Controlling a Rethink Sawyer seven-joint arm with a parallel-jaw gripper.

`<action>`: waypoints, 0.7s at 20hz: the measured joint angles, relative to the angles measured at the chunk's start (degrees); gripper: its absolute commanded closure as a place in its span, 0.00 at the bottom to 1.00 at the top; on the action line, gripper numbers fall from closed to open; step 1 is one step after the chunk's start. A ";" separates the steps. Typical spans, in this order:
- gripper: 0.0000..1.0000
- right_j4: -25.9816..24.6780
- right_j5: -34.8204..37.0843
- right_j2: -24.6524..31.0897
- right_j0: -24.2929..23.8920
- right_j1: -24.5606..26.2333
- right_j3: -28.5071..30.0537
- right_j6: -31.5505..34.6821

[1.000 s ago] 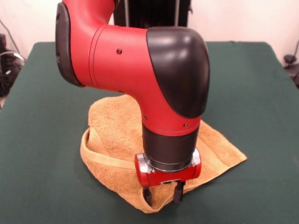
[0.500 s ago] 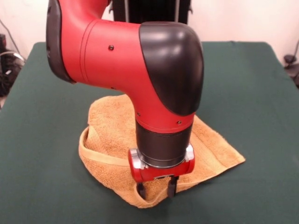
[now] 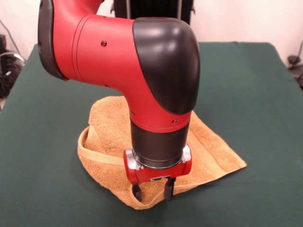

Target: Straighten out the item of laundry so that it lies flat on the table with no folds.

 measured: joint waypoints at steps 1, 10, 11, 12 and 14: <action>0.00 -0.06 0.00 0.00 0.00 -0.04 -0.04 0.00; 0.00 -1.84 0.01 0.00 0.01 -0.58 -0.54 0.00; 0.00 -1.85 0.01 0.00 0.01 -0.67 -0.55 0.00; 0.00 -1.87 0.01 0.00 0.01 -0.78 -0.55 0.00; 0.00 -1.93 0.01 0.00 0.00 -1.01 -0.58 0.00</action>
